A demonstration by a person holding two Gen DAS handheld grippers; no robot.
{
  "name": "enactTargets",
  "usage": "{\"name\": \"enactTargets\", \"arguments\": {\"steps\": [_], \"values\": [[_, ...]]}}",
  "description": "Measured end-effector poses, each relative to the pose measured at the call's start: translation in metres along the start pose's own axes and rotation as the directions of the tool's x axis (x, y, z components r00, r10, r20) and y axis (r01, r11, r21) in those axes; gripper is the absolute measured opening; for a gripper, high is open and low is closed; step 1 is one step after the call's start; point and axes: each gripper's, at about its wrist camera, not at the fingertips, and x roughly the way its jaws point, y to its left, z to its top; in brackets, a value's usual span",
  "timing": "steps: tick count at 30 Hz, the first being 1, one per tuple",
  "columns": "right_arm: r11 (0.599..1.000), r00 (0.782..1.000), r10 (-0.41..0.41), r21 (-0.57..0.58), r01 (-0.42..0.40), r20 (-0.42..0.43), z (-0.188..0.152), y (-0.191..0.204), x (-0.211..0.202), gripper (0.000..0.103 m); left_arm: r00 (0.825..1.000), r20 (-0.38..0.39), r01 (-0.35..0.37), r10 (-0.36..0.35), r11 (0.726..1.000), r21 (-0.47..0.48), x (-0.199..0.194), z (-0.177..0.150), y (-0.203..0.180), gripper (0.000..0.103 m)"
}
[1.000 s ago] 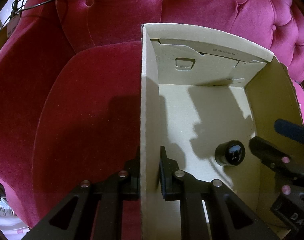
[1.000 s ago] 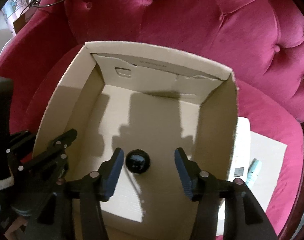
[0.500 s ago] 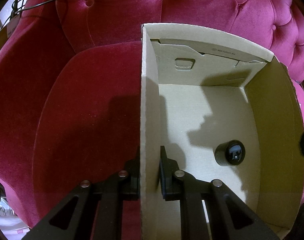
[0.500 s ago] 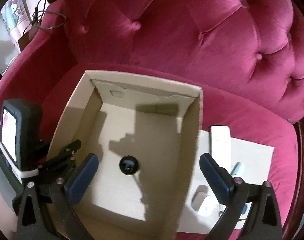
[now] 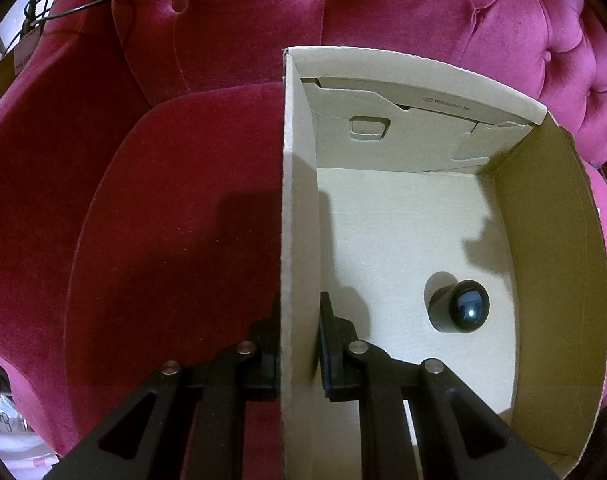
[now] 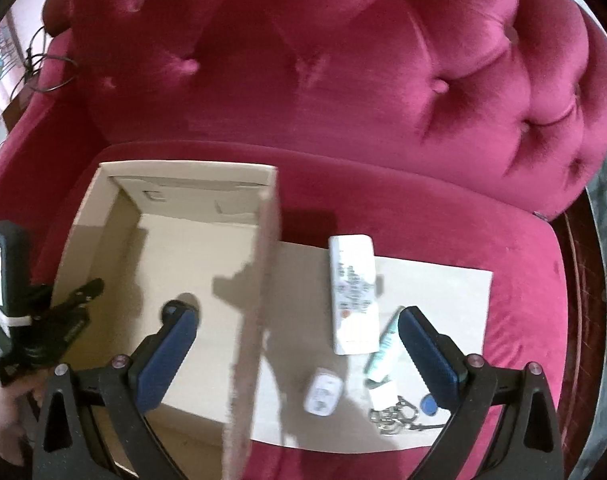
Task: Organize rigid objects
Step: 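Move the right gripper back to the light-blue bottle and grasp it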
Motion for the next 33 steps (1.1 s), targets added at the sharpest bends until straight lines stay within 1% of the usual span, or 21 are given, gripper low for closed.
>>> {"name": "enactTargets", "arguments": {"steps": [5,11,20,26,30,33], "values": [[0.998,0.999,-0.032,0.051,0.032,-0.012,-0.006,-0.033,0.008,0.103,1.000,0.000,0.000,0.000,1.000,0.000,0.000,0.000,0.001,0.014],[0.993,0.996,-0.072,0.094,0.077,-0.049,-0.021,-0.065,0.031,0.103,1.000,0.000,0.000,0.000,1.000,0.000,0.000,0.000,0.001,0.014],[0.980,0.987,-0.115,0.147,0.131,-0.111,-0.040,-0.099,0.074,0.102,1.000,0.000,-0.002,0.002,1.000,0.001,0.000,-0.001,0.001,0.014],[0.972,0.981,-0.124,0.182,0.151,-0.150,-0.045,-0.117,0.101,0.098,1.000,0.000,-0.004,0.004,1.000,0.003,0.000,-0.001,0.001,0.014],[0.966,0.979,-0.103,0.219,0.140,-0.175,-0.046,-0.126,0.115,0.088,1.000,0.000,-0.004,0.004,1.000,0.004,0.000,-0.001,0.001,0.014],[0.963,0.977,-0.095,0.232,0.139,-0.190,-0.047,-0.130,0.124,0.079,1.000,0.000,-0.005,0.005,1.000,0.004,0.000,-0.001,0.001,0.014]]}}
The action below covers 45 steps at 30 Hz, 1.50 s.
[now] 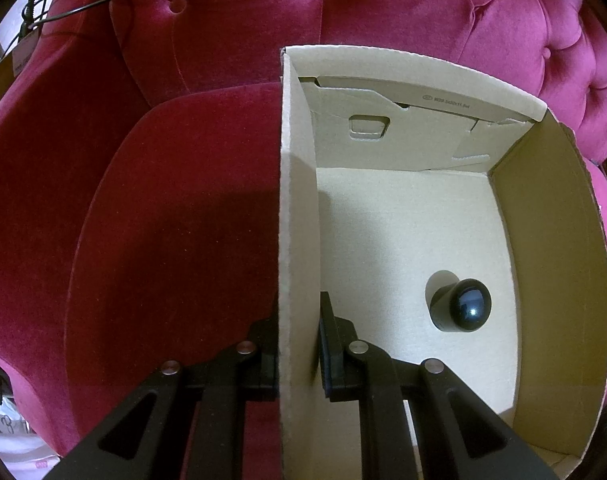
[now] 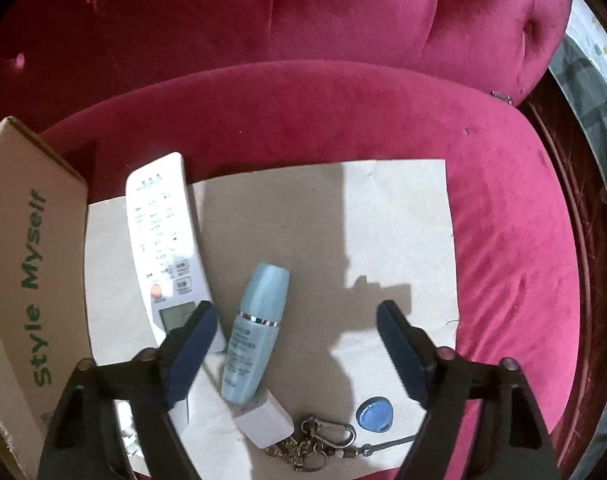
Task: Organize rigid objects
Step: 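Move the right gripper back to the light-blue bottle and grasp it, then lift the light-blue bottle with the right gripper and carry it into the box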
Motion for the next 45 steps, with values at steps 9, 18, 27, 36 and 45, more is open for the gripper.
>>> {"name": "enactTargets", "arguments": {"steps": [9,18,27,36,45], "values": [[1.000,0.999,0.028,-0.005,-0.029,-0.039,0.004,0.000,0.020,0.054,1.000,-0.001,-0.005,0.005,1.000,0.002,0.000,0.000,-0.003,0.014],[0.999,0.999,0.048,-0.006,-0.048,-0.025,-0.001,0.012,0.017,0.030,1.000,-0.001,-0.006,0.006,1.000,0.003,0.001,0.000,-0.003,0.014],[0.998,0.999,0.047,-0.036,-0.046,0.005,0.003,0.022,-0.007,0.026,1.000,0.000,-0.005,0.005,1.000,0.001,0.001,0.000,-0.003,0.014],[0.998,0.998,0.053,-0.049,-0.051,0.038,0.007,0.033,-0.035,0.026,1.000,-0.001,-0.009,0.009,1.000,0.003,0.002,0.000,-0.004,0.014],[0.995,0.995,0.060,-0.087,-0.052,0.084,0.007,0.043,-0.072,0.026,1.000,0.000,-0.005,0.005,1.000,0.001,0.001,0.000,-0.004,0.014]]}}
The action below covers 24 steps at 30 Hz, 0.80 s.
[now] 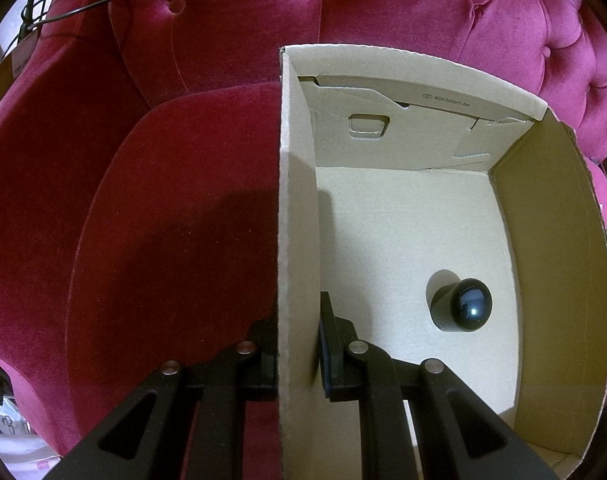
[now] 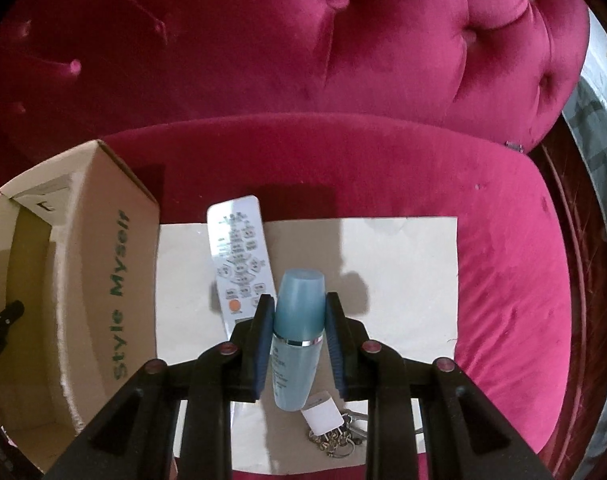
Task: Organize rigid objects
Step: 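Lift the light-blue bottle with the right gripper and carry it into the box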
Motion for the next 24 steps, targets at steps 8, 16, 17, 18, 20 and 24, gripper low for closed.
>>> {"name": "enactTargets", "arguments": {"steps": [8,16,17,18,20,24], "values": [[0.999,0.999,0.009,-0.042,-0.008,0.038,0.008,0.014,-0.031,0.026,1.000,0.000,-0.001,0.001,1.000,0.001,0.000,0.000,0.000,0.014],[0.996,0.997,0.030,-0.088,-0.025,0.065,0.011,0.039,-0.054,0.026,1.000,0.001,-0.001,0.001,1.000,0.002,-0.001,0.000,0.000,0.014],[0.995,0.997,0.034,-0.094,-0.028,0.066,0.011,0.042,-0.056,0.026,1.000,0.000,-0.001,0.001,1.000,0.002,-0.001,0.000,0.000,0.014],[0.995,0.997,0.037,-0.098,-0.030,0.069,0.011,0.045,-0.058,0.026,1.000,0.000,0.000,0.000,1.000,0.001,-0.001,0.000,0.000,0.014],[0.993,0.996,0.044,-0.111,-0.036,0.074,0.011,0.051,-0.063,0.026,1.000,0.000,-0.002,0.002,1.000,0.002,-0.001,0.000,0.000,0.014],[0.990,0.995,0.066,-0.133,-0.055,0.081,0.011,0.066,-0.071,0.026,1.000,0.000,-0.005,0.005,1.000,0.004,-0.001,0.000,-0.001,0.014]]}}
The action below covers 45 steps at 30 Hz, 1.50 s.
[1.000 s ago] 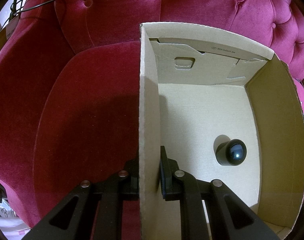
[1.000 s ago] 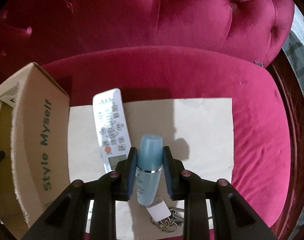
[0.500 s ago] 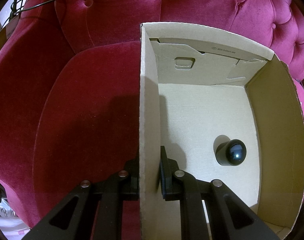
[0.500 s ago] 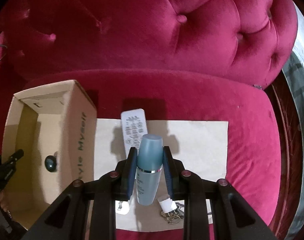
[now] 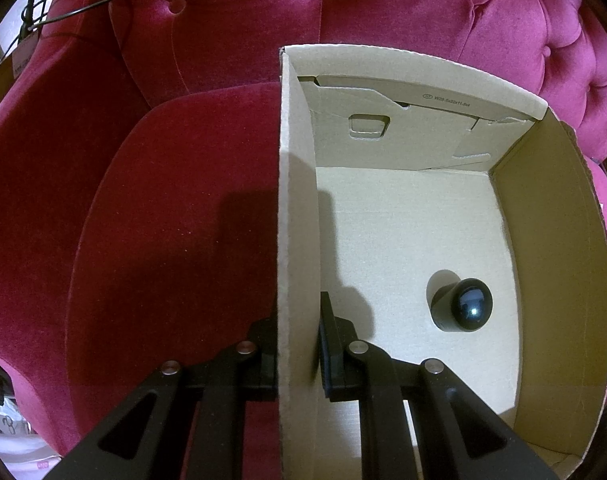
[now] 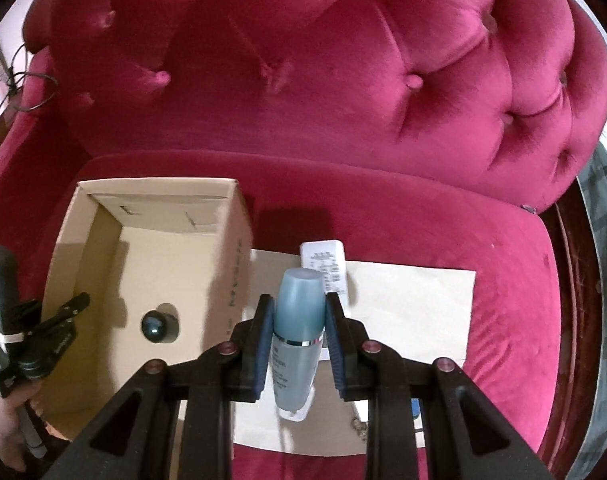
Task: Organize rigid objects
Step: 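Lift the light-blue bottle with the right gripper and carry it into the box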
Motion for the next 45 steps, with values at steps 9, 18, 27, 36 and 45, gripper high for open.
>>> {"name": "enactTargets", "arguments": {"steps": [9,18,27,36,45], "values": [[0.997,0.998,0.059,-0.059,-0.059,0.009,-0.001,0.041,-0.006,0.026,1.000,0.000,0.001,-0.001,1.000,-0.001,0.000,0.000,0.000,0.014],[0.987,0.994,0.112,-0.113,-0.113,-0.009,-0.007,0.080,0.000,0.026,1.000,0.000,0.001,-0.001,1.000,0.000,0.000,0.000,0.000,0.014],[0.978,0.988,0.144,-0.144,-0.150,-0.052,-0.022,0.111,0.020,0.026,1.000,0.000,0.001,-0.001,1.000,0.000,0.000,0.001,0.000,0.014],[0.974,0.983,0.144,-0.159,-0.161,-0.117,-0.044,0.132,0.048,0.026,1.000,0.000,0.000,0.000,1.000,0.001,0.000,0.001,0.000,0.015],[0.975,0.975,0.144,-0.146,-0.169,-0.170,-0.063,0.142,0.072,0.026,1.000,0.000,-0.001,0.001,1.000,0.002,0.000,0.001,0.000,0.015]]}}
